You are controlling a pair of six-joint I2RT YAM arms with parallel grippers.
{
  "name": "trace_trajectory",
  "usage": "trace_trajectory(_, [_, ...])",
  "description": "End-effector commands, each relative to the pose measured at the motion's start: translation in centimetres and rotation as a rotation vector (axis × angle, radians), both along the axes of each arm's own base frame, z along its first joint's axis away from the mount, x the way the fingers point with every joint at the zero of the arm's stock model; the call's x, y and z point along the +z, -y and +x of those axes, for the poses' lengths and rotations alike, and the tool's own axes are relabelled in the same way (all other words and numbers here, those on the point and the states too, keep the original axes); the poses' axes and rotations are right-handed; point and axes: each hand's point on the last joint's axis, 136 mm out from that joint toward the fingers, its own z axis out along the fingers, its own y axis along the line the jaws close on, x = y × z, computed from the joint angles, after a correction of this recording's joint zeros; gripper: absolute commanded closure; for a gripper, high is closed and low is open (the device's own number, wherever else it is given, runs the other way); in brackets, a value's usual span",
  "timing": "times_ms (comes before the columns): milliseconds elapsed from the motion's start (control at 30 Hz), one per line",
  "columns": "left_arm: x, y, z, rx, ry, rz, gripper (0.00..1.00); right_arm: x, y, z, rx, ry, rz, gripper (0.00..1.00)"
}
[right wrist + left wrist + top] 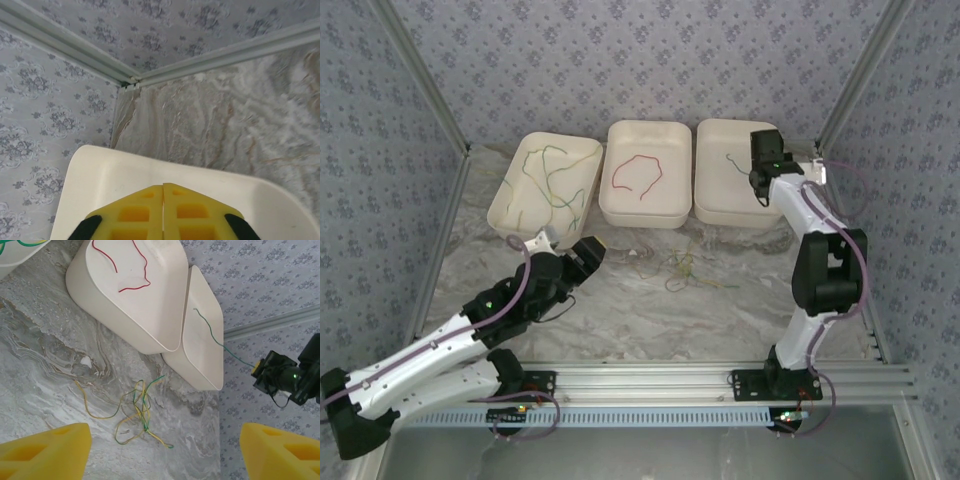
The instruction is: Untangle the cables
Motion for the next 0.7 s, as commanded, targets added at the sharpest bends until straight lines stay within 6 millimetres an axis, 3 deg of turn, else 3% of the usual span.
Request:
trace_trajectory(0, [0.5, 0.0, 0.0, -0.003, 0.015, 0.009, 0.22, 0.0, -2.0, 2.4, 0.106, 0.017, 0.035, 0.73])
trace_trajectory(67, [0.4, 0.1, 0.0, -0.005, 0.012, 0.016, 0.22, 0.8, -3.5, 2.8, 0.177, 0.057, 0.035, 0.59])
trace_trajectory(167, [0.1, 0.2, 0.1, -0.004, 0.005, 0.020, 0.22, 2.1, -5.5, 1.7, 0.261, 0.056, 0.055, 0.47])
trace_trajectory(367, [-0.9, 1.1, 0.2, -0.027, -0.023, 0.035, 0.23, 5.3, -9.0, -1.0, 0.477, 0.044, 0.083, 0.47])
trace_trajectory(533, [-2.9, 2.4, 0.1, -0.086, -0.066, 0.097, 0.26, 9.1, -12.7, -6.7, 0.702, -0.031, -0.160, 0.51])
trace_trajectory(633, [-4.9, 3.7, -0.1, -0.146, -0.113, 0.153, 0.31, 7.4, -16.3, -10.6, 0.925, -0.124, -0.265, 0.55])
trace_trajectory(667, [-5.7, 4.0, -0.3, -0.163, -0.129, 0.166, 0.34, 5.3, -17.4, -11.9, 1.003, -0.178, -0.271, 0.57])
